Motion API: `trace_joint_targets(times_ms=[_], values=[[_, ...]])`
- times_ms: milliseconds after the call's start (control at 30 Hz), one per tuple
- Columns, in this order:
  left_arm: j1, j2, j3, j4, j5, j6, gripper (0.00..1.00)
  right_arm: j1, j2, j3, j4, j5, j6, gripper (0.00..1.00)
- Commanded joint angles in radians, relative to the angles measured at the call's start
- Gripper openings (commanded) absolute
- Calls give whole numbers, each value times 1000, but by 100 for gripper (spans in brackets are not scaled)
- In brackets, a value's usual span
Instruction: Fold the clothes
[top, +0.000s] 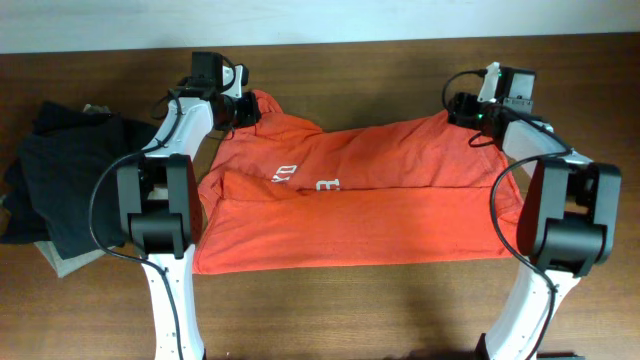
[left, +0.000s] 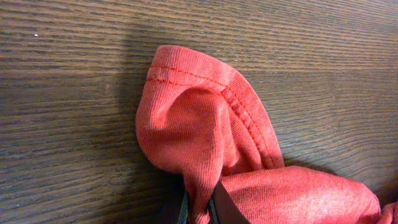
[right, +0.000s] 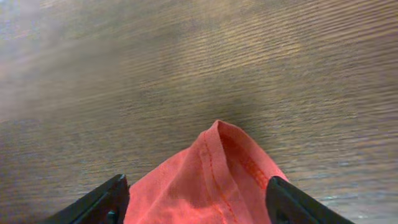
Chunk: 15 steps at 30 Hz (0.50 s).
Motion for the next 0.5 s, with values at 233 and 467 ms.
trace_joint_targets(times_ms=[233, 467], values=[[4, 2, -14, -16, -32, -5, 23, 8, 25, 24, -41, 90, 25, 4], [21, 2, -14, 70, -41, -5, 34, -61, -8, 163, -251, 173, 27, 4]])
